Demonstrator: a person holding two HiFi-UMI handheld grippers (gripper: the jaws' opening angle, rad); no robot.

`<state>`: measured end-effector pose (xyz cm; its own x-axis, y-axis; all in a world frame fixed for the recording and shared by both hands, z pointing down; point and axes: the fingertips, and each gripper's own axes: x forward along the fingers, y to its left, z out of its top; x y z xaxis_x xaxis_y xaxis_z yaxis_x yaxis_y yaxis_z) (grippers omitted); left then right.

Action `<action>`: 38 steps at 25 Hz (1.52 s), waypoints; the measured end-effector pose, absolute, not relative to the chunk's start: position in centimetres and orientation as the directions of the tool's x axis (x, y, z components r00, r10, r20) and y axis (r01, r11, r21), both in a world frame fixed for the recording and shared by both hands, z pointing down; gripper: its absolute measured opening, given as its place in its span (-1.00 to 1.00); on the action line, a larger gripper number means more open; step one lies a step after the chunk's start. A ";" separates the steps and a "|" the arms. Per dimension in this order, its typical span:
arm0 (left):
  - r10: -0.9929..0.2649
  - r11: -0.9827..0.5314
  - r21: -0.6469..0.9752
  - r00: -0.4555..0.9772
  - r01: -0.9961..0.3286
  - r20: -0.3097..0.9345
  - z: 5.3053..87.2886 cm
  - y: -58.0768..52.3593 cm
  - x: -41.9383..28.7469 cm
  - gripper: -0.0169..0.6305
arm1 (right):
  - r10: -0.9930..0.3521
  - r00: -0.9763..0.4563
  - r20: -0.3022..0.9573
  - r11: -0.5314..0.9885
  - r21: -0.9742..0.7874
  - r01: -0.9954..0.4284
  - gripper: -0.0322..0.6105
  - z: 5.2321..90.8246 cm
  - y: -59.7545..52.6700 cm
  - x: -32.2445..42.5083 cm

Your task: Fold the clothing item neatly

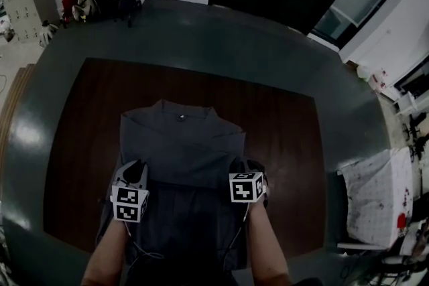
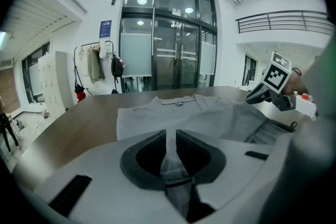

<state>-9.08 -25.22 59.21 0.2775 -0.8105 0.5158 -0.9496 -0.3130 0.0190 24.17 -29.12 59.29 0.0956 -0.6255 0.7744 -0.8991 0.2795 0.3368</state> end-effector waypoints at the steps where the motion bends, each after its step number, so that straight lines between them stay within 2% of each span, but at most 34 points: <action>1: -0.814 -0.315 0.023 0.282 -0.949 0.508 58.8 -24.9 -9.2 -0.75 | -0.629 0.115 0.769 0.247 0.337 -0.909 -0.73 58.9 -28.5 25.1; 7: -0.844 -0.360 0.020 0.335 -0.933 0.418 55.3 -22.7 -11.1 -0.75 | -0.741 0.145 0.656 0.056 0.274 -0.960 -0.73 53.9 -23.1 28.5; 11: -0.869 -0.367 0.015 0.348 -0.930 0.353 53.8 -19.5 -12.3 -0.75 | -0.800 0.215 0.560 -0.097 0.233 -0.968 -0.73 51.8 -17.4 31.4; 15: -0.921 -0.288 0.010 0.280 -0.958 0.269 51.1 -14.6 -14.2 -0.75 | -0.890 0.247 0.382 -0.219 0.116 -0.969 -0.93 50.2 -12.2 33.4; 17: -0.939 -0.247 -0.005 0.238 -0.969 0.249 50.2 -11.4 -14.8 -0.75 | -0.932 0.228 0.283 -0.221 0.058 -0.974 -0.93 49.7 -9.5 32.8; 20: -0.952 -0.197 -0.006 0.190 -0.980 0.240 49.9 -6.2 -14.6 -0.76 | -0.971 0.121 0.208 -0.110 0.059 -0.992 -0.93 49.8 -5.7 30.3; 24: -0.958 -0.168 -0.042 0.153 -0.985 0.242 49.9 1.4 -13.3 -0.76 | -0.979 -0.007 0.204 0.016 0.042 -0.999 -0.93 50.8 0.3 29.0; 30: -0.949 -0.168 -0.150 0.119 -0.974 0.292 51.5 9.8 -13.0 -0.75 | -0.976 -0.028 0.215 0.043 0.068 -0.997 -0.93 54.3 9.0 32.0; 33: -0.938 -0.184 -0.217 0.105 -0.959 0.330 53.7 13.2 -13.1 -0.75 | -0.961 0.003 0.276 0.016 0.065 -0.998 -0.93 57.7 12.7 33.5; 37: -0.923 -0.154 -0.169 0.081 -0.973 0.375 57.4 16.8 -14.2 -0.74 | -0.921 -0.022 0.389 0.051 0.065 -0.997 -0.93 62.3 16.5 33.0; 38: -0.917 -0.153 -0.159 0.080 -0.975 0.390 58.4 17.5 -14.5 -0.68 | -0.910 -0.037 0.412 0.073 0.073 -0.995 -0.88 63.3 17.2 32.6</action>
